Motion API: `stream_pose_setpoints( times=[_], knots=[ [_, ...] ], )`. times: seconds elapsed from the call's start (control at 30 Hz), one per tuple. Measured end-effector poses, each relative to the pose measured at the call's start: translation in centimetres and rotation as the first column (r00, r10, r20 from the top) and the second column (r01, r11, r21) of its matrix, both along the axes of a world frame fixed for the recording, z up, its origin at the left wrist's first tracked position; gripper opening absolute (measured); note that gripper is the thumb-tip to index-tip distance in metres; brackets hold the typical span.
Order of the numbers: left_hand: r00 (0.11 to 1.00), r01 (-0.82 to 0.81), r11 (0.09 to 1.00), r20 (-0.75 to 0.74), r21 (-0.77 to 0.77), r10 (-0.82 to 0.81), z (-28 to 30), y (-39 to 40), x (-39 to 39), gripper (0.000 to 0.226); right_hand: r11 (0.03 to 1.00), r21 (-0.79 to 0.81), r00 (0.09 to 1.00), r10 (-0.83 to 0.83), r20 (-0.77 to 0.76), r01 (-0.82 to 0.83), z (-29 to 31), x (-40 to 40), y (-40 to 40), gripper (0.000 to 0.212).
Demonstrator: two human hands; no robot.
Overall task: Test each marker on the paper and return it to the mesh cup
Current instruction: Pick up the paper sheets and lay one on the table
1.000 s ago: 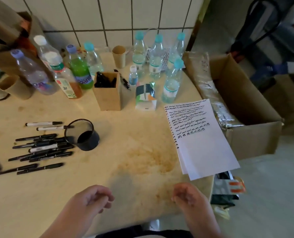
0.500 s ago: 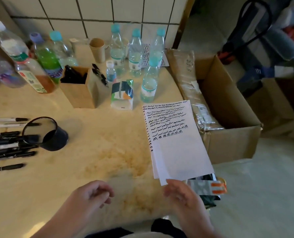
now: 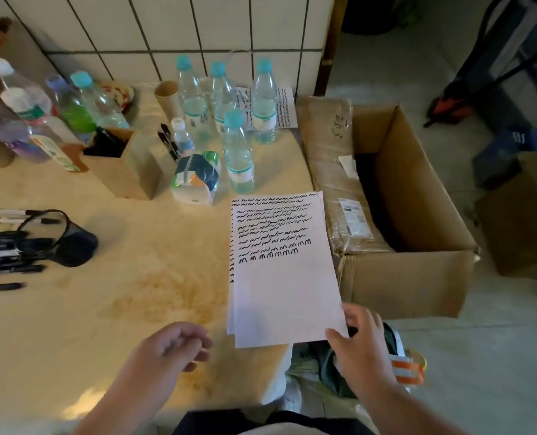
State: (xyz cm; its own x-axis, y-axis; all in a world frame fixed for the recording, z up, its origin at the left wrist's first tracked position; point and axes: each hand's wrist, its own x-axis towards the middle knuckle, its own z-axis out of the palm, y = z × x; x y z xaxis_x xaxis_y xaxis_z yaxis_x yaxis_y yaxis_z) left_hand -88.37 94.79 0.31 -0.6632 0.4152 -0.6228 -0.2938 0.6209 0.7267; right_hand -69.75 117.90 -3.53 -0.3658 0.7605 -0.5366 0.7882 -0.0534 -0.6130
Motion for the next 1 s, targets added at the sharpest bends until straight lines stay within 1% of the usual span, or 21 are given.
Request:
stream_pose_setpoints(
  times=[0.07, 0.1, 0.17, 0.23, 0.37, 0.47, 0.6, 0.7, 0.77, 0.83, 0.9, 1.0],
  knots=[
    [1.0, 0.003, 1.0, 0.006, -0.001, -0.003, 0.0, 0.1, 0.5, 0.019, 0.994, -0.045, 0.992, -0.095, 0.082, 0.099, -1.4, 0.2, 1.2, 0.065],
    [1.0, -0.001, 1.0, 0.008, 0.0, 0.001, 0.0, 0.1, 0.6, 0.019, 0.988, -0.084, 0.986, -0.117, 0.117, 0.127, -2.2, 0.4, 1.8, 0.073],
    [1.0, -0.016, 1.0, 0.004, 0.002, 0.016, -0.1, 0.2, 0.7, 0.019, 0.973, -0.177, 0.98, -0.125, 0.154, 0.152, -3.9, 0.6, 2.4, 0.079],
    [1.0, -0.027, 1.0, 0.006, -0.004, 0.027, -0.1, 0.2, 0.8, 0.019, 0.958, -0.234, 0.978, -0.129, 0.163, 0.166, -4.9, 0.7, 2.6, 0.069],
    [1.0, -0.012, 1.0, 0.004, -0.013, 0.012, 0.1, 0.3, 1.4, 0.02, 0.978, -0.178, 0.986, -0.088, 0.143, 0.113, -4.0, 0.5, 2.7, 0.027],
    [1.0, 0.0, 1.0, 0.002, -0.02, 0.0, 0.3, 0.3, 1.6, 0.019, 0.977, -0.169, 0.987, -0.109, 0.114, 0.128, -2.9, 0.8, 2.9, 0.007],
    [1.0, -0.01, 0.999, 0.027, -0.038, 0.011, 0.7, 0.5, 1.7, 0.019, 0.98, -0.155, 0.991, -0.117, 0.061, 0.125, -1.8, 1.7, 3.5, 0.011],
    [1.0, -0.007, 0.999, 0.018, -0.041, 0.008, 1.1, 0.1, 1.9, 0.018, 0.975, -0.192, 0.991, -0.122, -0.062, 0.108, -1.0, 1.8, 3.4, 0.01],
    [1.0, 0.003, 0.999, 0.009, -0.042, -0.003, 1.4, -0.5, 1.9, 0.019, 0.967, -0.239, 0.98, -0.123, -0.156, 0.083, -0.3, 1.6, 2.7, 0.014],
    [1.0, -0.001, 0.999, 0.002, -0.048, 0.001, 1.6, -1.3, 1.5, 0.019, 0.941, -0.327, 0.96, -0.165, -0.227, 0.085, 0.2, 0.8, 1.6, 0.02],
    [1.0, -0.003, 0.999, -0.008, -0.053, 0.003, 1.8, -2.3, 0.8, 0.02, 0.909, -0.405, 0.943, -0.211, -0.258, 0.093, 0.8, -0.3, 0.2, 0.024],
    [1.0, 0.001, 0.998, 0.0, -0.059, -0.001, 1.7, -3.8, -0.9, 0.02, 0.889, -0.441, 0.92, -0.269, -0.285, 0.123, 0.5, -2.4, -1.9, 0.027]
  ],
)
